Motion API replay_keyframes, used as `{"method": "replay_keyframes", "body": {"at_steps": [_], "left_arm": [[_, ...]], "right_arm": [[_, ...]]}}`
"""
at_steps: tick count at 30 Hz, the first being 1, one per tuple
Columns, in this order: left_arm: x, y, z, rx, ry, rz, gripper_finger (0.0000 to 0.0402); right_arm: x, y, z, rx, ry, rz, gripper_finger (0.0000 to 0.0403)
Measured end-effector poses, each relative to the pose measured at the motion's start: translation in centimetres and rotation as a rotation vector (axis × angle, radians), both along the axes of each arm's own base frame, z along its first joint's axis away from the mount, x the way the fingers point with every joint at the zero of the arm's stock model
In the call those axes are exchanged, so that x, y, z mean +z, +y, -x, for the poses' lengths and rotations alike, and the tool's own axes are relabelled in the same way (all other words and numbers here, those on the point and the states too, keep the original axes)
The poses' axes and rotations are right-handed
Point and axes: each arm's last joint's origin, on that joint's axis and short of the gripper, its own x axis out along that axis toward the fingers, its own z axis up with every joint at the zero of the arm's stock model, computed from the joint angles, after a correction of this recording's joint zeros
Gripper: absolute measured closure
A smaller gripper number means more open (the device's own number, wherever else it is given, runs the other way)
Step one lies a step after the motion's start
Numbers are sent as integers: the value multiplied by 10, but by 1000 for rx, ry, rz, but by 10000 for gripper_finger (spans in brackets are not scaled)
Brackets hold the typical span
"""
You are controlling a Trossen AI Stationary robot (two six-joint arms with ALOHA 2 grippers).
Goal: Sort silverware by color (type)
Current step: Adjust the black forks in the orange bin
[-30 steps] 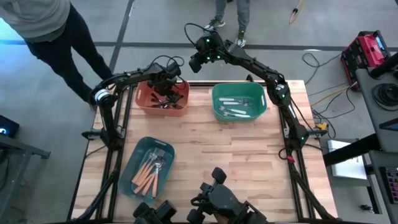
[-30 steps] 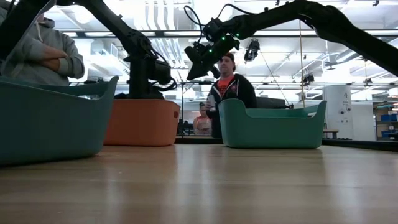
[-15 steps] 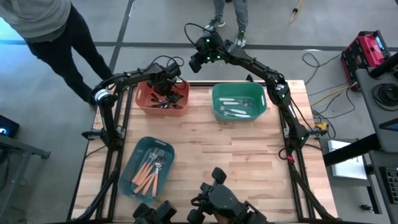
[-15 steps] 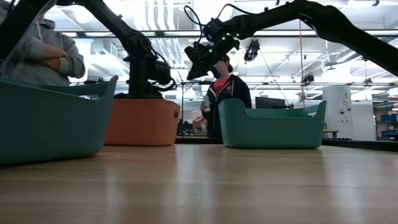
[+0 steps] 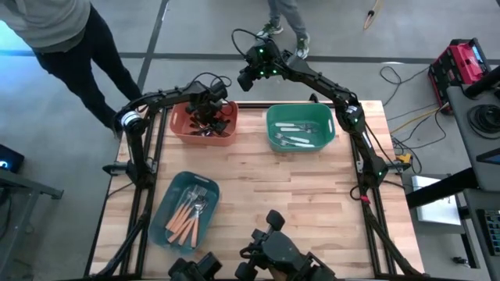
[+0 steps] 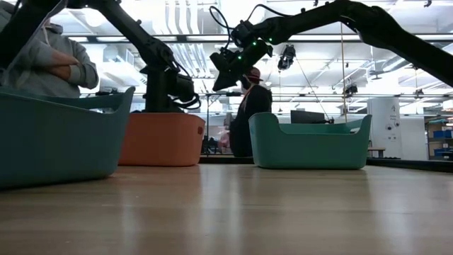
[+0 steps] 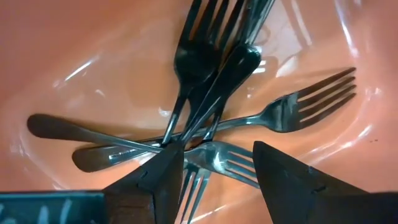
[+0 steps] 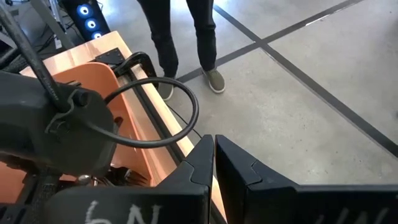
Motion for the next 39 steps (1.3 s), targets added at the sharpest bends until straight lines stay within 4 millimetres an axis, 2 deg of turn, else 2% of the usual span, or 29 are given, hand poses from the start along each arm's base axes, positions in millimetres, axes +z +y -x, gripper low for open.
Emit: {"method": "replay_keyframes", "body": {"at_steps": [5,22,39], "left_arm": [[-2,1,-2,-10,-10,-10,225],[-26,5,-6,-19,35,31,230],[-26,6,-7,-20,24,27,359]], "right_arm": [[0,0,0,-1,-1,-2,394],[0,0,0,-1,-1,-2,394],[0,0,0,0,1,-1,394]]}}
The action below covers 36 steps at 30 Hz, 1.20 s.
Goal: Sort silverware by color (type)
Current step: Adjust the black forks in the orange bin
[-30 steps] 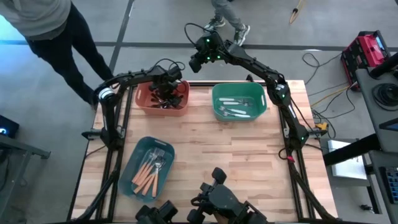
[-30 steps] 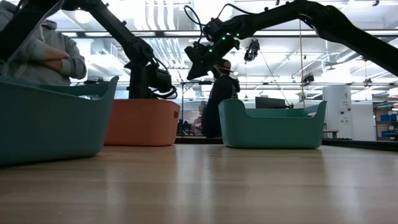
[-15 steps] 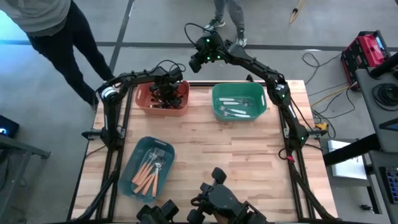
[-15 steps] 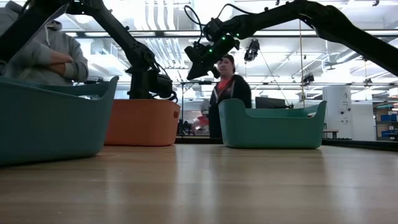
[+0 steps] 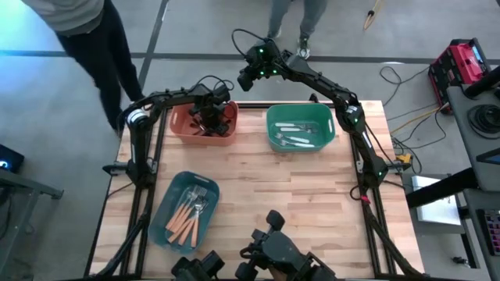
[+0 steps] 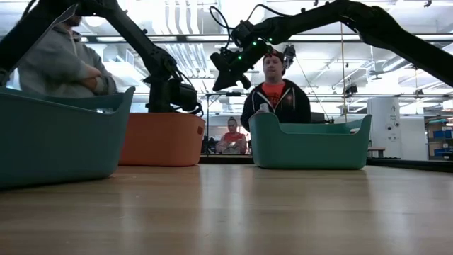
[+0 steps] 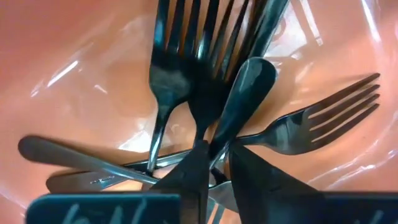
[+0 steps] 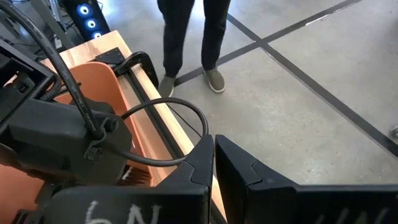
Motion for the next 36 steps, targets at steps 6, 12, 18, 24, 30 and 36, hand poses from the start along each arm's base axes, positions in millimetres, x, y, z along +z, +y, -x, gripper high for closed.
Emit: {"method": "replay_keyframes", "body": {"at_steps": [6,12,18,24,30,36], "left_arm": [[9,-1,2,1,-13,-18,394],[17,0,1,-6,-22,-26,401],[21,1,-1,-29,-28,-33,401],[23,2,3,-51,-13,-17,401],[23,8,9,-84,-14,-18,401],[23,8,9,-58,-19,-14,401]], "right_arm": [[0,0,0,0,1,-1,394],[0,0,0,0,1,-1,394],[0,0,0,-1,1,-4,394],[0,0,0,-2,3,-6,394],[-1,0,0,-1,4,-6,394],[-1,0,0,-1,5,-6,394]]}}
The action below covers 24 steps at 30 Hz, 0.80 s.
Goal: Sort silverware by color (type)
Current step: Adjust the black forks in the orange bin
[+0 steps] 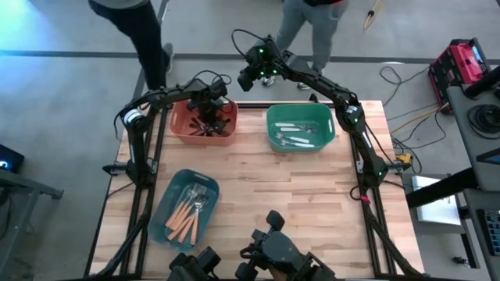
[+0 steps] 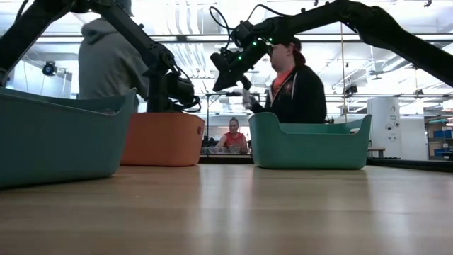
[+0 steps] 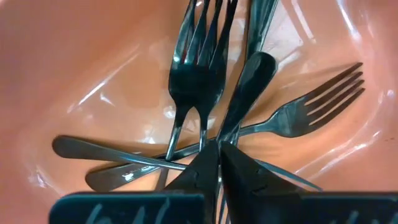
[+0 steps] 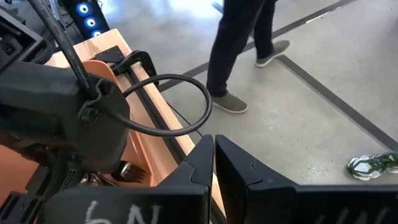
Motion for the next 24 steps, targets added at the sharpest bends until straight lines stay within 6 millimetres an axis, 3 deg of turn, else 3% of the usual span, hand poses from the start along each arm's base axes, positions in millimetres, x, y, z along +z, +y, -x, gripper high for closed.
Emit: {"method": "replay_keyframes", "body": {"at_steps": [5,18,24], "left_arm": [[0,1,0,19,-4,-3,382],[0,2,-2,25,-18,-25,266],[-7,2,-2,23,-15,0,251]], "right_arm": [[0,0,0,0,0,0,394],[0,0,0,0,0,0,394],[0,0,0,-1,-1,0,394]]}}
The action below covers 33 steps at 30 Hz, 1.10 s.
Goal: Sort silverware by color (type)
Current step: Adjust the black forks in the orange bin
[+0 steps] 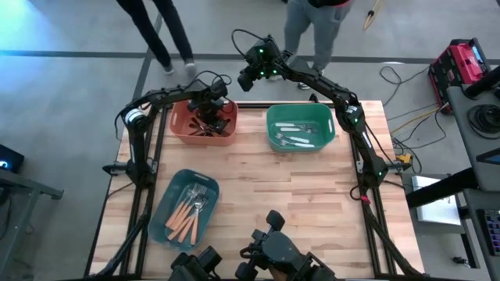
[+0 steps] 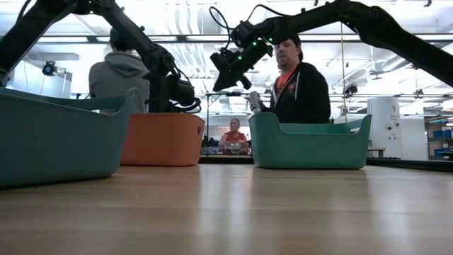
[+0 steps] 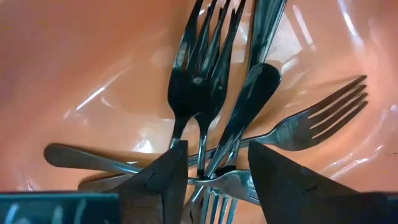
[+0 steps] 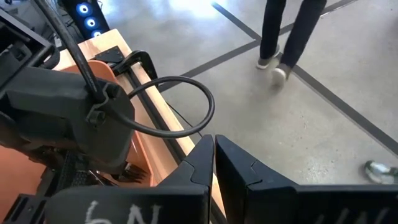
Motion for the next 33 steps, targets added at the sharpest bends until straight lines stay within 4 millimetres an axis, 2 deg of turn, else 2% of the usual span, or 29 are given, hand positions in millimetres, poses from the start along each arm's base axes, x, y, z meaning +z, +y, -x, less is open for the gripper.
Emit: {"method": "replay_keyframes", "body": {"at_steps": [25,29,33], "left_arm": [[-19,-1,-3,-4,-30,100,257],[-19,-2,-3,-5,-30,101,279],[-20,-2,-3,-3,-27,102,320]], "right_arm": [[0,0,0,0,0,0,394],[0,0,0,0,0,0,394],[0,0,0,0,0,0,394]]}}
